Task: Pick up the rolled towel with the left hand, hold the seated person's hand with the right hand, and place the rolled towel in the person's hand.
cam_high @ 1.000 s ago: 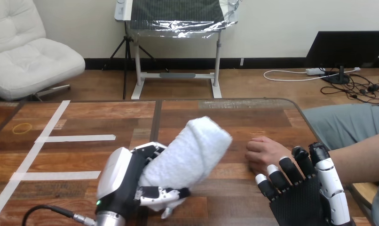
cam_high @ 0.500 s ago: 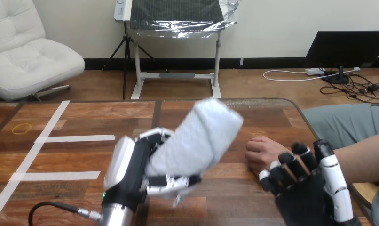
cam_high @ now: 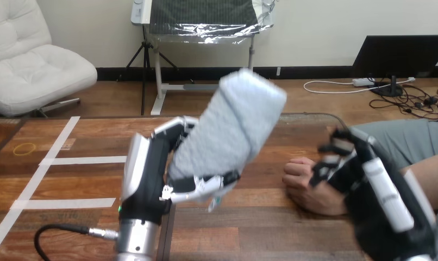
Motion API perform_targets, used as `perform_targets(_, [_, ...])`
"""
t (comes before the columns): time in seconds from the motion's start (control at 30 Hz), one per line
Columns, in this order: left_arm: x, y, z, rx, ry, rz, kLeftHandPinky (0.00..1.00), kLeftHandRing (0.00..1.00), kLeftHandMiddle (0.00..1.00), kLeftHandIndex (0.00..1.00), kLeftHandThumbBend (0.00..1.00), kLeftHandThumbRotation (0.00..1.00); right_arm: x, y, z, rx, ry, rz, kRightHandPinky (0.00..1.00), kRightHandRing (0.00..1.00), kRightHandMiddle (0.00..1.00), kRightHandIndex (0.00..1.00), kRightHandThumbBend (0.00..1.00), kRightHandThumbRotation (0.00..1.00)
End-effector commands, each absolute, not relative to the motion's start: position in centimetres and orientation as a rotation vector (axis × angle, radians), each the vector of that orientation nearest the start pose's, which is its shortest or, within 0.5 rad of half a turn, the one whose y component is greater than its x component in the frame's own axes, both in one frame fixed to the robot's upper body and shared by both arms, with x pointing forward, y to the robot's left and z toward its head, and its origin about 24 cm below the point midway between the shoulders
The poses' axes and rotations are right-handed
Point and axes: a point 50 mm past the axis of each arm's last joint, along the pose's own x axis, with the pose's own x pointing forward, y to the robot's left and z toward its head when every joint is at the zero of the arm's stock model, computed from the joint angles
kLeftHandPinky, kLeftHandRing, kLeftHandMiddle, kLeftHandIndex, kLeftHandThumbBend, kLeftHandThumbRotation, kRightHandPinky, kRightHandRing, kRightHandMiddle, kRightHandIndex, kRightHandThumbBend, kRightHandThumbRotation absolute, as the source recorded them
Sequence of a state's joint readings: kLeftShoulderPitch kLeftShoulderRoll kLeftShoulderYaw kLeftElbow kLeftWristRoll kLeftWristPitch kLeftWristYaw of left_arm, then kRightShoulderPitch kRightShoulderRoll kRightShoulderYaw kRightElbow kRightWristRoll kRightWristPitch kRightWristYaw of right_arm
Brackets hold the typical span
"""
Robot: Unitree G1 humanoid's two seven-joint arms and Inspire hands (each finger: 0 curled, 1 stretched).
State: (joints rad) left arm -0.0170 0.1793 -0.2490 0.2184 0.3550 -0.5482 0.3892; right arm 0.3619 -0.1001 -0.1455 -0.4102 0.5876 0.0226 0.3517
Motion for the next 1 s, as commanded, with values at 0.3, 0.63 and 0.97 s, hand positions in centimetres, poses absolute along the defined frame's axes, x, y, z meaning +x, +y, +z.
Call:
perform_targets(0.3, [24.6, 12.3, 7.0, 0.332, -0.543, -0.003, 0.36, 0.39, 0.44, 0.53, 0.51, 0.00, 20.0, -20.3, 11.3, -0.165, -0.335, 0.172, 0.59, 0.72, 0.79, 0.80, 0.42, 0.27])
perform_targets(0.63, [24.7, 12.4, 6.8, 0.335, -0.538, -0.002, 0.36, 0.38, 0.44, 0.53, 0.51, 0.00, 20.3, -20.2, 12.5, -0.361, -0.323, 0.152, 0.68, 0.82, 0.87, 0.85, 0.43, 0.08])
perform_targets(0.97, [24.8, 12.6, 6.6, 0.334, -0.531, -0.003, 0.36, 0.39, 0.44, 0.53, 0.51, 0.00, 20.9, -20.5, 13.5, -0.650, -0.302, 0.140, 0.76, 0.86, 0.90, 0.86, 0.52, 0.01])
